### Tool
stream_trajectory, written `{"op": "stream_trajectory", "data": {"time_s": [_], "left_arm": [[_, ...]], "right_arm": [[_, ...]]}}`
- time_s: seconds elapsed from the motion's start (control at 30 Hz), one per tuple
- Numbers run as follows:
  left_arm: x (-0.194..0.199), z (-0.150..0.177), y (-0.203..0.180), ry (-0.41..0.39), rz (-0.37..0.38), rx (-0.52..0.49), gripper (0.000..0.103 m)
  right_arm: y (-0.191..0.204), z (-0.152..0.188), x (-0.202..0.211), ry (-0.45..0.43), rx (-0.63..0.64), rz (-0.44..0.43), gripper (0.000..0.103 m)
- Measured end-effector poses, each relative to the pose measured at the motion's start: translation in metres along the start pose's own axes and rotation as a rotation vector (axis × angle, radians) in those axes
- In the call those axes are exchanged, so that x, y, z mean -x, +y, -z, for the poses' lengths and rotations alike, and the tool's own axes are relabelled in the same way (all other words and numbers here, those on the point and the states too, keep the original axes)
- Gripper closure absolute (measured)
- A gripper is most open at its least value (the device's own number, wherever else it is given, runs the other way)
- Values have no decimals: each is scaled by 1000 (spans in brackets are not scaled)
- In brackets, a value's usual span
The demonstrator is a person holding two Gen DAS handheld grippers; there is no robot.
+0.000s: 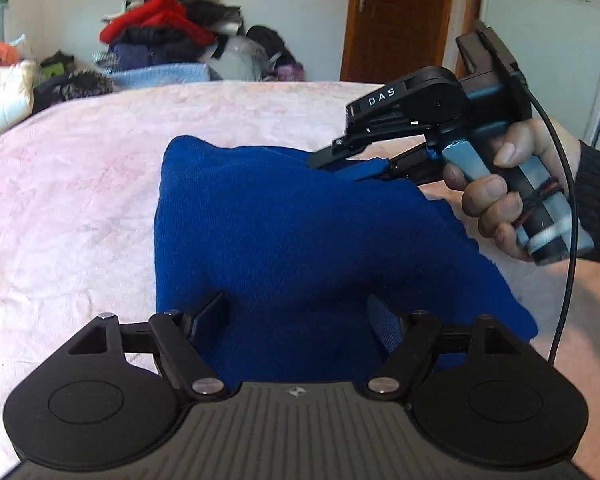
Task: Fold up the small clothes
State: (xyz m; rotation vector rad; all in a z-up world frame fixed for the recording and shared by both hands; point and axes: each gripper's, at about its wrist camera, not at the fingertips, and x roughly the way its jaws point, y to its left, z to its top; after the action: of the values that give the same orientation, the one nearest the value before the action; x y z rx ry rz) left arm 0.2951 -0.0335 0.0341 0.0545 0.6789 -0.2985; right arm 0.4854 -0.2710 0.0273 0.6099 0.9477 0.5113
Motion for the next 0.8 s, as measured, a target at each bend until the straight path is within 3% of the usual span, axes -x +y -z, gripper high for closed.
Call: {"op": "stream_trajectory", "data": {"time_s": [0.07,0.13,0.23,0.3,0.37,0.4,0.43,0.53,0.57,0.6,0.67,0.8], "left_arm": [[0,4,-7,-6,-15,-41,25],[8,0,-5,1,-16,-27,26],[30,-13,-4,-74,29,21,26],[33,-19,-11,-90,58,-7,25],[23,-19,-17,-53,81,-36,25],[14,-16,-19,-17,85,-47,26],[7,-12,-20,13,86,-52,26],[3,0,-26,15,68,-74,25],[2,1,-26,12,70,-75,25],[1,0,-24,11,73,-62,25],[0,0,-21,6,83,-50,25],[12,-4,-12,-15,88,-18,25]], "right_arm": [[0,-2,1,21,7,21,85],[15,-9,8,34,2,49,79],[59,-17,18,-9,99,-98,73],[90,-22,1,65,139,-200,59],[114,-23,-29,175,165,-278,48],[125,-23,-48,232,177,-282,43],[129,-23,-64,253,182,-250,46],[127,-22,-108,304,210,-72,47],[121,-22,-117,302,221,-38,58],[114,-20,-118,271,225,-27,75],[103,-22,-116,268,136,-33,82],[106,-20,-67,203,108,-117,60]]}}
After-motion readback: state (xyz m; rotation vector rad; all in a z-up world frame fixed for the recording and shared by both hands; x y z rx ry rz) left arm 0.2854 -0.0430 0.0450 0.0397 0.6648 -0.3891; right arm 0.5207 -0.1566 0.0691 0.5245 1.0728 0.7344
